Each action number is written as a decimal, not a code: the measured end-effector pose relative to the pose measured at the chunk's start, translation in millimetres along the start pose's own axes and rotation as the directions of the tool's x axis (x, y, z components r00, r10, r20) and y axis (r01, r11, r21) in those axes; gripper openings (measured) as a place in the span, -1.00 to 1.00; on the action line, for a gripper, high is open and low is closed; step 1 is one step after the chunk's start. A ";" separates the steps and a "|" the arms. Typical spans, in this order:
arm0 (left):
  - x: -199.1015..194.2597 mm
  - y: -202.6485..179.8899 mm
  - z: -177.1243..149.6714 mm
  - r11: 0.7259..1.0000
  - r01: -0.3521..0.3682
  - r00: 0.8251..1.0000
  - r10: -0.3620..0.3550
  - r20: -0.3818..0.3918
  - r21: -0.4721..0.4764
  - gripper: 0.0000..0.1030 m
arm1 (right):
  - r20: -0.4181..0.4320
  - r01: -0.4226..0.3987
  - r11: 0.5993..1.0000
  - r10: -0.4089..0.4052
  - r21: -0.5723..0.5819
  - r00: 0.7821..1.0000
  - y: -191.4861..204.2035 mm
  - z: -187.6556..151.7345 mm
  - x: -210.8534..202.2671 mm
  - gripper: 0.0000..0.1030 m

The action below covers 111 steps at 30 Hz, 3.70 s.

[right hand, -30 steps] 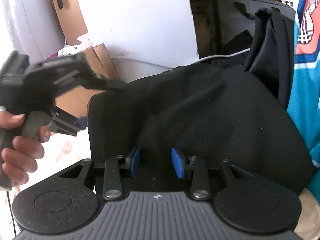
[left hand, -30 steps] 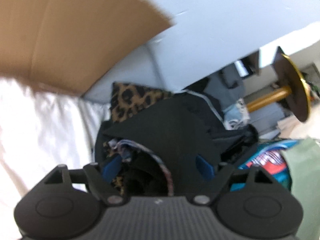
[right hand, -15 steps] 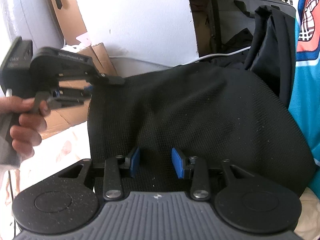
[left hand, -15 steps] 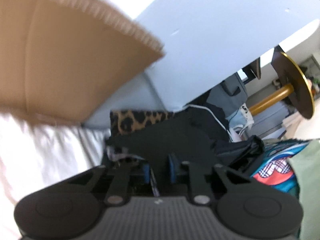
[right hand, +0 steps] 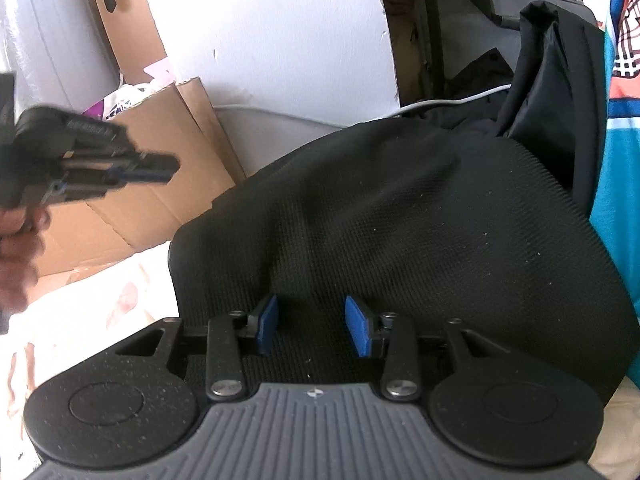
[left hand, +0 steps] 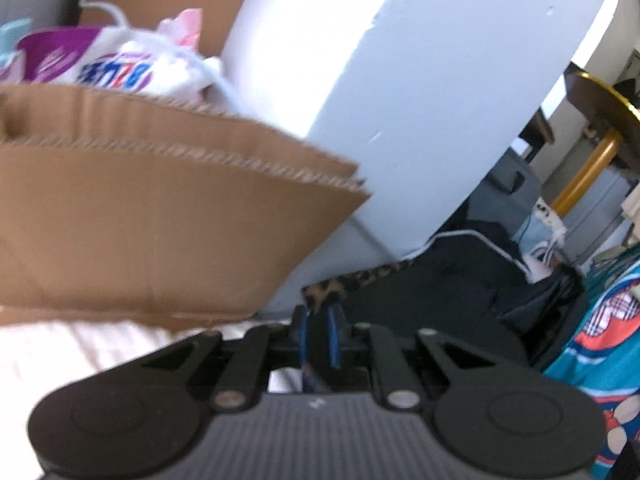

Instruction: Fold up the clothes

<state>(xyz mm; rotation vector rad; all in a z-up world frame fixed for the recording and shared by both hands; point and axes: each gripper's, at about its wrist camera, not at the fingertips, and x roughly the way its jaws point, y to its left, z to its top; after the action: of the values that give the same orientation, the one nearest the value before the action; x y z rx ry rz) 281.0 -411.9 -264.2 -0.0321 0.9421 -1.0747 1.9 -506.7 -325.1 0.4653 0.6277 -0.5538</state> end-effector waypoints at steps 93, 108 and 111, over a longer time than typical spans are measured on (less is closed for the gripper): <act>-147.4 -94.8 -9.5 0.975 -0.205 0.935 0.221 -0.277 0.086 1.00 | -0.235 0.303 0.900 -0.236 0.314 0.943 -59.5 51.3 -153.9 0.98; -258.6 -110.8 56.5 0.936 -0.326 0.890 0.352 -0.289 0.135 1.00 | -0.336 0.262 0.921 -0.158 0.290 0.928 -13.5 108.9 -204.8 0.99; -288.5 -111.9 65.5 0.930 -0.346 0.889 0.368 -0.273 0.126 1.00 | -0.338 0.238 0.930 -0.137 0.280 0.931 1.8 123.2 -215.7 0.99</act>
<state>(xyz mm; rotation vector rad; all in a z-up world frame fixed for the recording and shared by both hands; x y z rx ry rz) 202.1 -277.4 11.0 0.3604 1.1213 -0.7792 -91.4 -501.2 -94.9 0.8132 0.9008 -0.7799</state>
